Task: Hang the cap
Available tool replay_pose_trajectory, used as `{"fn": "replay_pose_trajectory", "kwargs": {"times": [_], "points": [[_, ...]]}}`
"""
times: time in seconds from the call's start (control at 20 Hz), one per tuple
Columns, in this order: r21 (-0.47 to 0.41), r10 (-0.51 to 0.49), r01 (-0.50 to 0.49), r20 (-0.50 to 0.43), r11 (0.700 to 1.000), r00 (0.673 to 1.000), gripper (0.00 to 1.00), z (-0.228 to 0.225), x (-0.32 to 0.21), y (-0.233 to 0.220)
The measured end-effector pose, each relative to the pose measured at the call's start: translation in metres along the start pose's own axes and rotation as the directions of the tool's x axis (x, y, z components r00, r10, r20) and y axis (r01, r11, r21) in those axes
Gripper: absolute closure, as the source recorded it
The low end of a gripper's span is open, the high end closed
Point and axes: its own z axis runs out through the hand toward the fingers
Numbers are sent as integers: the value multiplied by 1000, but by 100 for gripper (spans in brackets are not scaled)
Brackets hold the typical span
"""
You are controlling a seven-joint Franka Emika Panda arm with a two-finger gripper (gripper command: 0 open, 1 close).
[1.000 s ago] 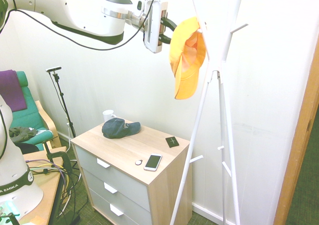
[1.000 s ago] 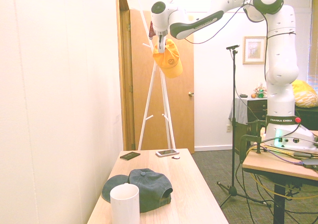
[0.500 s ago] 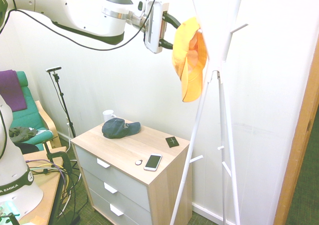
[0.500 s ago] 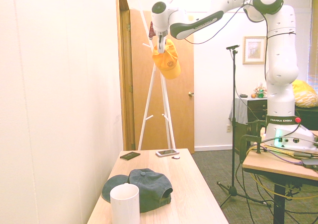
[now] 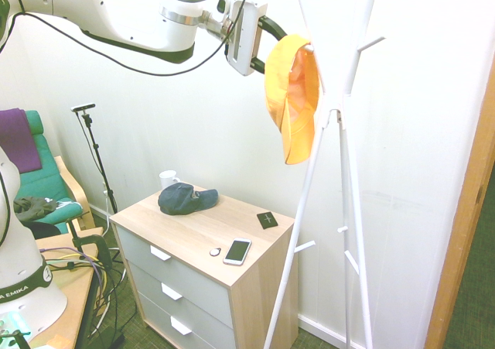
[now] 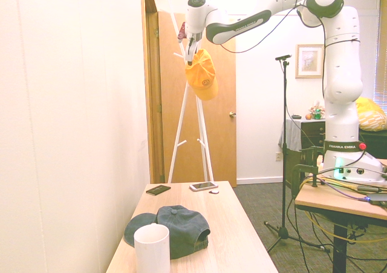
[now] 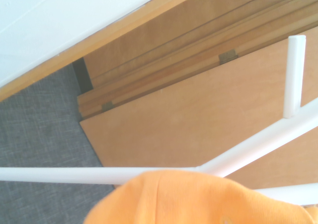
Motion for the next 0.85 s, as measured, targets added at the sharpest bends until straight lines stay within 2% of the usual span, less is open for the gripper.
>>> {"fn": "replay_pose_trajectory", "kwargs": {"times": [0.2, 0.4, 0.6, 0.8, 0.85], "points": [[92, 62, -73, 116, 993, 991, 0, 6, -6, -8], [222, 123, -192, 291, 956, 949, 0, -4, -3, -17], [323, 109, -287, 474, 902, 874, 0, -11, -1, -22], [406, 31, -366, 633, 838, 774, 0, -2, -9, -26], [418, 13, -373, 651, 828, 759, 0, 0, -10, -25]]}}
